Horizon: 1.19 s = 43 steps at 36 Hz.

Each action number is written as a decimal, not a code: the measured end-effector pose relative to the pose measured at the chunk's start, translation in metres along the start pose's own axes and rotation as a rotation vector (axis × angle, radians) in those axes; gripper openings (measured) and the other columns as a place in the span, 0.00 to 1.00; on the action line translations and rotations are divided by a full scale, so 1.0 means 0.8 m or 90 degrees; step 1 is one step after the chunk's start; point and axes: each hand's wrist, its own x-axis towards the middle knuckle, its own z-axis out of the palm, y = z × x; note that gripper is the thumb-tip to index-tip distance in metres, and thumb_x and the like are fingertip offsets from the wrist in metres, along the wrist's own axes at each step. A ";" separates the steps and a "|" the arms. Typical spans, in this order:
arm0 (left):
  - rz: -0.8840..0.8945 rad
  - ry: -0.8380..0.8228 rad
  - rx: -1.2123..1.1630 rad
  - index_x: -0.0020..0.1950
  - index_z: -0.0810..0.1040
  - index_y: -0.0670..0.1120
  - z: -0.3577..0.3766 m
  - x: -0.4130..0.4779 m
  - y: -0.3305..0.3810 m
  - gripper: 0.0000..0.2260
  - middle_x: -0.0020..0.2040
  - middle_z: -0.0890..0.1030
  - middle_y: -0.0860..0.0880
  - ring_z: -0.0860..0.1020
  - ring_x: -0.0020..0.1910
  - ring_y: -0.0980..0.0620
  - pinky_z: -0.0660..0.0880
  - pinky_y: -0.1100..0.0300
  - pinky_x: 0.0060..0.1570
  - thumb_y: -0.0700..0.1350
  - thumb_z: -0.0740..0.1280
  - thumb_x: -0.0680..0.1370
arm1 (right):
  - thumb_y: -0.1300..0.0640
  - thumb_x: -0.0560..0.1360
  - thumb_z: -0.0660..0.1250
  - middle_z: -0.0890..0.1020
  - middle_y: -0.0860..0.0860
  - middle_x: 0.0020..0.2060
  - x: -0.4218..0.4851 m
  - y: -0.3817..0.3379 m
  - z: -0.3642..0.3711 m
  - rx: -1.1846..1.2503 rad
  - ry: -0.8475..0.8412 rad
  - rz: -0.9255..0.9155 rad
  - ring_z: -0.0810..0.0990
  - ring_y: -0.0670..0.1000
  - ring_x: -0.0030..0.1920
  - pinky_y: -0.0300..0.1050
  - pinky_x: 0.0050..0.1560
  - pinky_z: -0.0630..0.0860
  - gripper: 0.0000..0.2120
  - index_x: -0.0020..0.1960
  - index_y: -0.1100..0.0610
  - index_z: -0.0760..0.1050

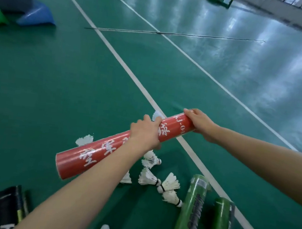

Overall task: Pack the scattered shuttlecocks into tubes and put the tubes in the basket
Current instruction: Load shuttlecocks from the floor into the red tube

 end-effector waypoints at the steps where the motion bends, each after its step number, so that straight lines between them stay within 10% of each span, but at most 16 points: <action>1: -0.009 -0.003 -0.007 0.71 0.59 0.55 0.006 0.003 0.001 0.37 0.55 0.69 0.45 0.75 0.50 0.45 0.73 0.52 0.46 0.55 0.74 0.68 | 0.41 0.80 0.55 0.80 0.54 0.52 0.009 0.008 0.000 0.015 -0.014 -0.006 0.79 0.53 0.54 0.55 0.61 0.74 0.17 0.60 0.53 0.69; 15: -0.141 -0.059 0.000 0.69 0.58 0.54 0.114 0.118 0.109 0.40 0.54 0.69 0.49 0.76 0.48 0.47 0.74 0.55 0.45 0.69 0.69 0.65 | 0.57 0.76 0.64 0.73 0.62 0.61 0.196 0.178 -0.096 -0.229 -0.062 -0.002 0.74 0.57 0.51 0.45 0.47 0.70 0.20 0.67 0.59 0.68; 24: -0.206 -0.069 -0.026 0.69 0.58 0.52 0.153 0.184 0.153 0.38 0.52 0.69 0.49 0.76 0.48 0.48 0.74 0.54 0.44 0.67 0.69 0.67 | 0.57 0.78 0.63 0.53 0.59 0.76 0.335 0.224 -0.092 -0.172 -0.013 -0.038 0.49 0.60 0.76 0.55 0.73 0.53 0.33 0.78 0.53 0.51; 29: -0.222 -0.071 -0.007 0.70 0.57 0.52 0.160 0.194 0.159 0.39 0.54 0.70 0.49 0.77 0.49 0.48 0.77 0.52 0.48 0.67 0.69 0.67 | 0.58 0.77 0.65 0.59 0.59 0.75 0.366 0.232 -0.086 -0.061 -0.001 -0.002 0.56 0.59 0.75 0.58 0.73 0.59 0.38 0.78 0.53 0.45; 43: -0.236 -0.089 -0.008 0.73 0.53 0.52 0.171 0.134 0.155 0.42 0.58 0.69 0.49 0.75 0.51 0.50 0.74 0.54 0.47 0.68 0.68 0.68 | 0.59 0.79 0.61 0.78 0.56 0.49 0.296 0.290 -0.089 -0.067 0.118 -0.049 0.75 0.56 0.48 0.44 0.46 0.69 0.08 0.51 0.60 0.78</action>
